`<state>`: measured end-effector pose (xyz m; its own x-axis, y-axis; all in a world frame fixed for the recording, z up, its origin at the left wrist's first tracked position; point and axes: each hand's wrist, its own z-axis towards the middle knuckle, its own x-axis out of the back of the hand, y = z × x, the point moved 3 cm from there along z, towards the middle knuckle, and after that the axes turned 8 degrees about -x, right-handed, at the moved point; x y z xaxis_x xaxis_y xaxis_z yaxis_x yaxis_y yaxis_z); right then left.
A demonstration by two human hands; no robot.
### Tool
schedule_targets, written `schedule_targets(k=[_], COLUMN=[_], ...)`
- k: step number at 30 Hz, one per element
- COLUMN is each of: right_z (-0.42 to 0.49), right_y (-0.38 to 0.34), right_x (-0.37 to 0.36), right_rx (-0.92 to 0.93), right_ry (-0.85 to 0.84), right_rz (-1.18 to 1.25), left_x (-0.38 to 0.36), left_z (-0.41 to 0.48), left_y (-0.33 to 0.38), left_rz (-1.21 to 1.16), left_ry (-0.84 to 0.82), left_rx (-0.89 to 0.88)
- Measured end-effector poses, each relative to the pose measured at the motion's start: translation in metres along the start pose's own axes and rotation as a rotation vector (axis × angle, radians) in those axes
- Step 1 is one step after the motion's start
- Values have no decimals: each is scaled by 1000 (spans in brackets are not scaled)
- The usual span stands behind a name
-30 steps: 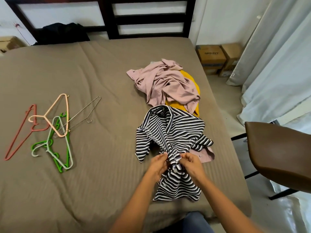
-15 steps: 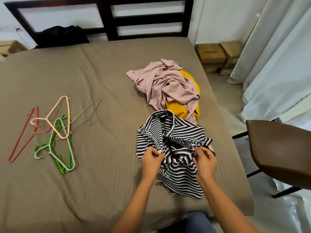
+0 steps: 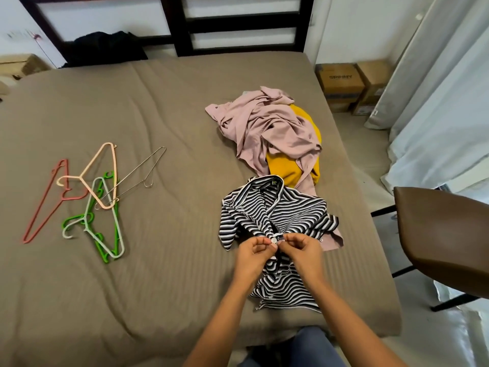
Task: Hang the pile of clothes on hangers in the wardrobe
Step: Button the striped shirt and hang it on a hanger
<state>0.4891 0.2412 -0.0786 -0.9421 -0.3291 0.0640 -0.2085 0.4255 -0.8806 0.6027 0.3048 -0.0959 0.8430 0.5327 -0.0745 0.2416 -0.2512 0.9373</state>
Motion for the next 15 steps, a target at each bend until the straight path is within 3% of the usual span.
schedule_targets(k=[6,15], right_z=[-1,-2], right_y=[-2,-4], right_x=[-1,7], right_rx=[-6,31], right_ry=[-20,-47], right_rz=[-39,-167], left_x=[-2,4], left_z=[2,5], left_y=[1,5], left_rz=[-8,318], left_ry=[20,6], left_rx=[-20,-120])
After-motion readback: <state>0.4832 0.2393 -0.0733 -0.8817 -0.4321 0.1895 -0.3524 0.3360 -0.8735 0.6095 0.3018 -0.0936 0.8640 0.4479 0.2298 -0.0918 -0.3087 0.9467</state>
